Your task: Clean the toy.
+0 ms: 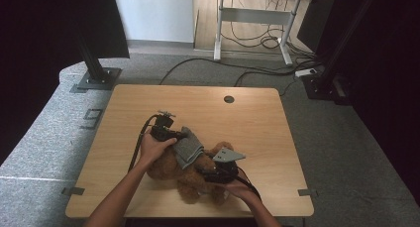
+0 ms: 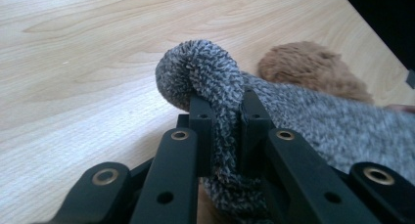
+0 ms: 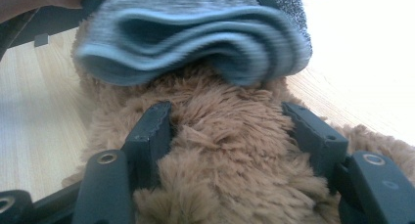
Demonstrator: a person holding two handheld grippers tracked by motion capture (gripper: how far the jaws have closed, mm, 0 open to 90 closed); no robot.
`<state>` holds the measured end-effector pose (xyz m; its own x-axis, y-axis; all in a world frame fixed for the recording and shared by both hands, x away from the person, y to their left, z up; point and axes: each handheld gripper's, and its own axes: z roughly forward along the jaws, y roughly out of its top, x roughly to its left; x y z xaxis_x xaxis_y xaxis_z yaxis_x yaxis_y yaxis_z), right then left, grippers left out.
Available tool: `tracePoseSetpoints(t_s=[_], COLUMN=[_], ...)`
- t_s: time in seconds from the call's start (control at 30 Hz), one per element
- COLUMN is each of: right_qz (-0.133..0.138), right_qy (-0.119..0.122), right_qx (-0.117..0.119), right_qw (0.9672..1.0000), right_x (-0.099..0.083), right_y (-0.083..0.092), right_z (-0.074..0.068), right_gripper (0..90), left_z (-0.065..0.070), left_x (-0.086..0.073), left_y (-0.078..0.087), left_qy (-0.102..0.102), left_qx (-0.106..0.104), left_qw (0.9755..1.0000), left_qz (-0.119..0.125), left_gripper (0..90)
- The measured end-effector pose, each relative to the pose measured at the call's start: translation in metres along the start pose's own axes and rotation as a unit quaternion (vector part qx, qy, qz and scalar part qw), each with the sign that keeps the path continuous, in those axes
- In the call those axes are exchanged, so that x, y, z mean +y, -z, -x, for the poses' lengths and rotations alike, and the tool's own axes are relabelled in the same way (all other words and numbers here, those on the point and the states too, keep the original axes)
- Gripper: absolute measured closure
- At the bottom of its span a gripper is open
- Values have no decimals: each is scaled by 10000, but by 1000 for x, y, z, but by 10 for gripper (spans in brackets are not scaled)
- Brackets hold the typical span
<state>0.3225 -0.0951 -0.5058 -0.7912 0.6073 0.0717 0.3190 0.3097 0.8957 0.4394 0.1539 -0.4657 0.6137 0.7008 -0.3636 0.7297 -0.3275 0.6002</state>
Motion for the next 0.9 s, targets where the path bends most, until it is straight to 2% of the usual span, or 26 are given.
tracePoseSetpoints(t_s=[0.17, 0.23, 0.3, 0.37, 0.4, 0.47, 0.57, 0.63, 0.73, 0.83, 0.9], right_qz=[129, 236, 354, 497, 510, 519, 634, 531, 111, -259, -351], right_qy=[-95, -267, -333, -397, -427, -512, -849, -864, -849, -935, -991], right_qx=[183, 333, 372, 204, 173, -44, -141, -239, -380, -499, -539], right_qw=[9997, 9988, 9981, 9978, 9976, 9973, 9943, 9946, 9956, 9940, 9930], right_x=[0, 1, 2, 2, 2, 2, 0, -2, -8, -15, -16], right_y=[5, 13, 21, 32, 34, 40, 47, 48, 41, 29, 23], right_z=[4, 9, 13, 20, 23, 30, 46, 54, 62, 65, 66], right_gripper=[368, 358, 355, 341, 334, 337, 344, 342, 309, 276, 266], left_z=[2, 3, 3, 2, 3, 3, 2, 2, 2, 2, 2], left_x=[-8, -14, -21, -27, -29, -31, -32, -32, -31, -32, -32], left_y=[3, 5, 8, 11, 12, 13, 13, 13, 13, 13, 13], left_qy=[-71, -80, -100, -94, -96, -114, -84, -86, -87, -82, -88], left_qx=[16, -12, -14, -38, -47, -56, -78, -81, -83, -80, -78], left_qw=[10000, 9999, 9998, 9996, 9995, 9993, 9991, 9991, 9991, 9991, 9991], left_qz=[59, 99, 166, 255, 300, 362, 399, 400, 402, 412, 411], left_gripper=[798, 798, 799, 799, 799, 799, 798, 798, 798, 798, 798])
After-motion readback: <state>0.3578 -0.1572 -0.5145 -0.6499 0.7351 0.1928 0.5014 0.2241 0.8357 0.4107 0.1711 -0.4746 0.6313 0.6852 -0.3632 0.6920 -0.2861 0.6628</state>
